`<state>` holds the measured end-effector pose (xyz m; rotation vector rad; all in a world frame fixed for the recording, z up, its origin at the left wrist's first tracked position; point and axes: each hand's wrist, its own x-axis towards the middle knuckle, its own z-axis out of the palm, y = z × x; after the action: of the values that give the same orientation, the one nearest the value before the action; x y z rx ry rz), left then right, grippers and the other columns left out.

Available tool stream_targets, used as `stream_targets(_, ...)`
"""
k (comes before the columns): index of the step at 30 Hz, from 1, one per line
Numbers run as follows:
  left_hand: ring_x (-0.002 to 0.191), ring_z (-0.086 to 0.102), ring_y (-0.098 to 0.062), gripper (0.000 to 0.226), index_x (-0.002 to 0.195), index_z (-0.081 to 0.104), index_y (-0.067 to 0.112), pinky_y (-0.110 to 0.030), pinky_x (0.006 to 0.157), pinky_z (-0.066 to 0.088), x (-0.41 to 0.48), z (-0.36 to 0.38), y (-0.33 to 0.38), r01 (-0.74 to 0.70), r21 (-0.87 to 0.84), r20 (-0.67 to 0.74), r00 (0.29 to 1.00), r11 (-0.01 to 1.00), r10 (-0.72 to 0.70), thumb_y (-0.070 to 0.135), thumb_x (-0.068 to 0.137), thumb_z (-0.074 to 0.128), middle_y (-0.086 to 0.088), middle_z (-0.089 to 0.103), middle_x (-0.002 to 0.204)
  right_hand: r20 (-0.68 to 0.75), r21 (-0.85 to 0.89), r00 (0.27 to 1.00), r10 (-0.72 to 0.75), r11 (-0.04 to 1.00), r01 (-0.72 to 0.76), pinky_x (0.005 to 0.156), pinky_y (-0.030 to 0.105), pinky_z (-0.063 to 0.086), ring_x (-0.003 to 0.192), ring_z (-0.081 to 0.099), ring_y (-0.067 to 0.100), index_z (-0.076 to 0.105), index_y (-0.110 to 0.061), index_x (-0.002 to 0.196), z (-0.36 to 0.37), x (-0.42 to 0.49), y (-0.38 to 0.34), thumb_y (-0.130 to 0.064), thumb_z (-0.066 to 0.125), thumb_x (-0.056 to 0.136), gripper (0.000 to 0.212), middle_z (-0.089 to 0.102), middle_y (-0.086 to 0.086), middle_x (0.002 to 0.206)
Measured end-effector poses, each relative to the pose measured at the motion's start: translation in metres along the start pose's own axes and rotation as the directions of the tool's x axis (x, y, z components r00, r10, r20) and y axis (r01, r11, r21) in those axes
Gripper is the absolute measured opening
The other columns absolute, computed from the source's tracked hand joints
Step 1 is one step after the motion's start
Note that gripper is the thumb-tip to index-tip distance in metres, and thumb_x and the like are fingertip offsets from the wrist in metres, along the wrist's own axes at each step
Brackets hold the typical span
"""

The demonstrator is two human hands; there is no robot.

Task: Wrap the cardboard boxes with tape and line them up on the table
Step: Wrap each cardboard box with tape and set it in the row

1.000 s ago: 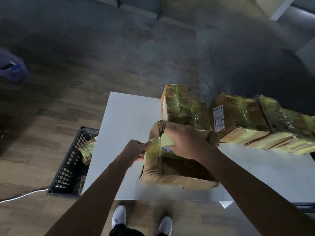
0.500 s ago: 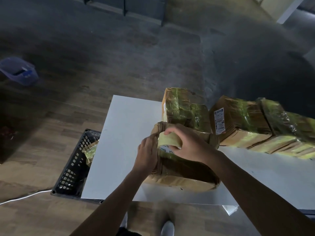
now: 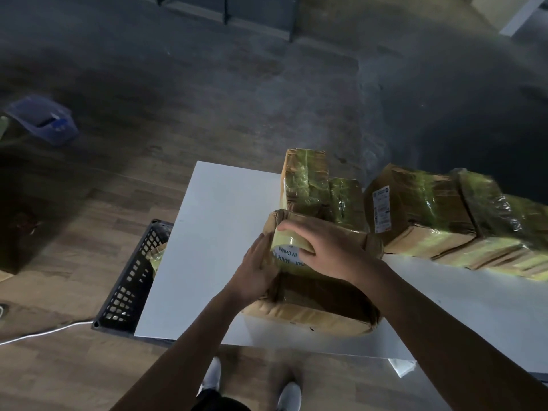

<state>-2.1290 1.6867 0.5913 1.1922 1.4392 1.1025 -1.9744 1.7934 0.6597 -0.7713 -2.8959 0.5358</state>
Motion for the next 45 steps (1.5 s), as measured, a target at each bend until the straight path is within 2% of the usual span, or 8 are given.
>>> stream_targets(4,0.149,-0.008,-0.018,0.088,0.155,-0.001,0.024,-0.049,0.12,0.017,-0.002,0.01,-0.006,0.067,0.33,0.024,0.997,0.942,-0.079,0.028,0.09,0.057,0.007,-0.008,0.162,-0.009,0.024,0.999,0.031,0.999,-0.03,0.084,0.038,0.056,0.113,0.056,0.019,0.037,-0.041,0.137,0.004,0.0,0.006,-0.021,0.067,0.087,0.062,0.057,0.001,0.128)
stream_targets(7,0.148,-0.016,-0.021,0.079,0.155,-0.005,0.021,-0.053,0.12,0.012,0.004,0.016,-0.006,0.136,0.333,-0.022,0.99,0.933,-0.136,0.022,0.098,0.05,0.0,-0.015,0.162,-0.016,0.03,0.999,0.037,0.999,-0.037,0.087,0.039,0.055,0.116,0.056,0.021,0.04,-0.037,0.139,0.005,0.002,0.005,-0.021,0.066,0.088,0.059,0.055,0.001,0.131)
stream_targets(16,0.15,-0.003,-0.021,0.078,0.156,-0.001,0.024,-0.051,0.12,0.011,0.001,0.017,-0.01,0.144,0.23,-0.071,0.989,0.962,-0.131,0.02,0.098,0.052,-0.002,0.0,0.164,0.01,-0.055,0.997,0.08,0.995,-0.079,0.074,0.022,0.048,0.097,0.063,0.017,0.055,-0.03,0.134,-0.011,-0.034,0.02,-0.019,0.065,0.087,0.049,0.066,0.0,0.118)
stream_targets(21,0.115,0.055,-0.018,0.044,0.131,0.052,0.028,-0.035,0.093,0.046,0.013,0.018,0.006,0.196,-0.01,-0.187,0.963,0.981,-0.194,0.044,0.09,0.052,0.002,0.059,0.126,0.054,-0.148,0.994,0.092,0.985,-0.083,0.064,0.022,0.04,0.072,0.048,0.006,0.052,-0.032,0.136,-0.004,-0.029,0.016,-0.027,0.062,0.09,0.048,0.064,0.001,0.107)
stream_targets(29,0.115,0.049,-0.031,0.044,0.13,0.043,0.012,-0.036,0.086,0.041,0.027,0.031,0.002,0.305,0.283,-0.394,0.901,0.909,-0.18,0.037,0.096,0.054,-0.011,0.054,0.123,0.04,0.001,0.995,0.091,0.996,-0.091,0.059,0.018,0.041,0.07,0.051,0.003,0.046,-0.034,0.138,-0.004,-0.03,0.021,-0.023,0.062,0.089,0.053,0.059,-0.005,0.103)
stream_targets(34,0.115,0.046,-0.028,0.052,0.13,0.041,0.015,-0.039,0.088,0.042,0.023,0.028,0.001,0.325,0.281,-0.417,0.889,0.903,-0.19,0.043,0.091,0.06,-0.008,0.051,0.126,-0.101,0.175,0.991,0.087,0.982,-0.068,0.076,0.029,0.055,0.103,0.058,0.015,0.048,-0.028,0.127,0.005,-0.04,0.025,-0.023,0.072,0.081,0.052,0.057,-0.004,0.122)
stream_targets(39,0.113,0.045,-0.029,0.05,0.129,0.039,0.01,-0.035,0.078,0.038,0.027,0.033,0.005,0.331,0.373,-0.417,0.894,0.867,-0.162,0.037,0.093,0.059,-0.011,0.048,0.126,0.057,0.299,0.994,0.089,0.949,-0.103,0.088,0.027,0.054,0.119,0.052,0.008,0.04,-0.034,0.142,0.006,-0.045,0.032,-0.012,0.068,0.083,0.069,0.052,-0.005,0.135)
stream_targets(45,0.104,0.045,-0.031,0.039,0.122,0.039,0.0,-0.034,0.084,0.034,0.032,0.031,0.011,0.305,0.376,-0.362,0.918,0.875,-0.165,0.021,0.095,0.057,-0.016,0.046,0.117,0.062,0.048,0.996,0.07,0.996,-0.073,0.048,0.007,0.036,0.054,0.049,-0.004,0.056,-0.029,0.133,-0.027,-0.055,0.048,-0.019,0.065,0.085,0.05,0.062,-0.011,0.087)
